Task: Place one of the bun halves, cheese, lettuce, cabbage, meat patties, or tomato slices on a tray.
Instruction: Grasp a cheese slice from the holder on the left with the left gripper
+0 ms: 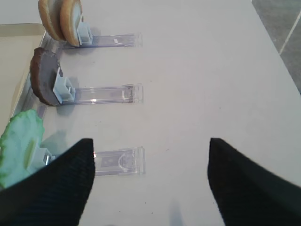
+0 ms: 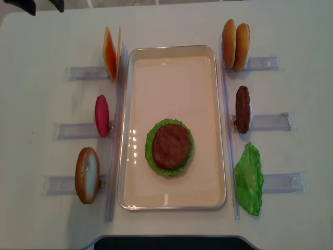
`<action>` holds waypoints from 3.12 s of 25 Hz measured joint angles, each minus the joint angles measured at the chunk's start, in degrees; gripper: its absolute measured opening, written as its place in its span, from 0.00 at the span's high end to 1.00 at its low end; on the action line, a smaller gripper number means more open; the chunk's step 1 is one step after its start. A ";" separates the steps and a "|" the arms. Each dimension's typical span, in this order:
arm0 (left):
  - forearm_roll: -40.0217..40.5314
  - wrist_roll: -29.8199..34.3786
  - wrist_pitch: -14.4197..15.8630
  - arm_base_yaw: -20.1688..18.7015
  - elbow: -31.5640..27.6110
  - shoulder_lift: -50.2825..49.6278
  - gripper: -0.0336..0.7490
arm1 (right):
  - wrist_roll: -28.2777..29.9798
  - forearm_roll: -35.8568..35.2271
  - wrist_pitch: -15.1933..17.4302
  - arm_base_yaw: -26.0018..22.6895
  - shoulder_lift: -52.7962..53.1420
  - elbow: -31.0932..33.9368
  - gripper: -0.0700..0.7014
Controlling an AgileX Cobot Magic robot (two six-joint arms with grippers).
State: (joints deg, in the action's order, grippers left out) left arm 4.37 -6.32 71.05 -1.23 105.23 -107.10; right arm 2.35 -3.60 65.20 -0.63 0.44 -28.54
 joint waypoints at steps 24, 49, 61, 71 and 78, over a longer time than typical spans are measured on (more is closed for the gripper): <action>1.03 -2.89 0.00 -0.98 12.86 -13.77 0.24 | 0.00 0.00 -0.01 0.00 0.00 0.00 0.25; 1.33 -16.49 0.00 -16.36 12.89 -18.36 0.25 | -0.02 0.00 -0.01 0.00 0.00 0.00 0.25; 0.29 -16.72 -0.05 -16.42 12.93 -20.64 0.26 | -0.02 0.00 -0.01 0.00 0.00 0.02 0.25; 0.11 -16.72 -0.05 -16.42 12.93 -21.86 0.30 | -0.02 0.00 -0.01 0.00 0.00 0.02 0.25; 0.16 -16.08 -0.05 -16.42 12.93 -22.23 0.30 | -0.02 0.00 -0.01 0.00 0.00 0.06 0.25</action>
State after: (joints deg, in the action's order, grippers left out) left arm 4.53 -22.40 71.00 -17.64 118.16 -129.33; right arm 2.33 -3.60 65.19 -0.63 0.44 -28.48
